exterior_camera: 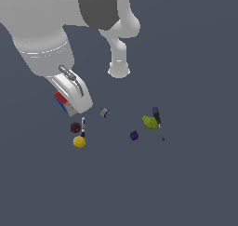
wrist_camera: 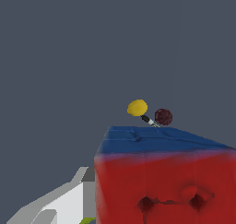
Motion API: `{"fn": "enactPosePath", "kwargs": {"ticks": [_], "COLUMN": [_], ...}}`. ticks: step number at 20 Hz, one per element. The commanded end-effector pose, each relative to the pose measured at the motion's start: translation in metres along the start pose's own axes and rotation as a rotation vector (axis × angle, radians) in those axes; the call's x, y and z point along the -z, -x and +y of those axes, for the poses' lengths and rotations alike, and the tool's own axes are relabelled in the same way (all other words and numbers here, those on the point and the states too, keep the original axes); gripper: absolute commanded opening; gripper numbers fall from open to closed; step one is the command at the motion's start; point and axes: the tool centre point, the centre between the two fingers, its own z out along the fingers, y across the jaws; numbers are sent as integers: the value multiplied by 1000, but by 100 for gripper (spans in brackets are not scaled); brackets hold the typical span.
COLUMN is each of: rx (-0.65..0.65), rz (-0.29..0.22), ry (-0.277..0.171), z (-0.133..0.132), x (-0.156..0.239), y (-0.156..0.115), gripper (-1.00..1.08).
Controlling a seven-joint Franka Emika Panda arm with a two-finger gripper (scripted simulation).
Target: Pick up a designated object from a clutter of objects.
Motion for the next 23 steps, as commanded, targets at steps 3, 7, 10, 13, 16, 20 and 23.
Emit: {"fn": "enactPosePath", "kwargs": {"ticks": [3,7,10,13,16,20,23], "rx": [1,1,1,1,1,1,1], "rz": [1,2,2,2,2,2,2], "ry": [0,0,1,1,1,1,1], "z": [22,36,42,48,51,53,53], "x": [34,56,68,76,81,86,86], "y": [-26,-43,-53,-60,-65,-68,-69], "gripper": [-100,-100,-100,-100,-100,-100,-100]}}
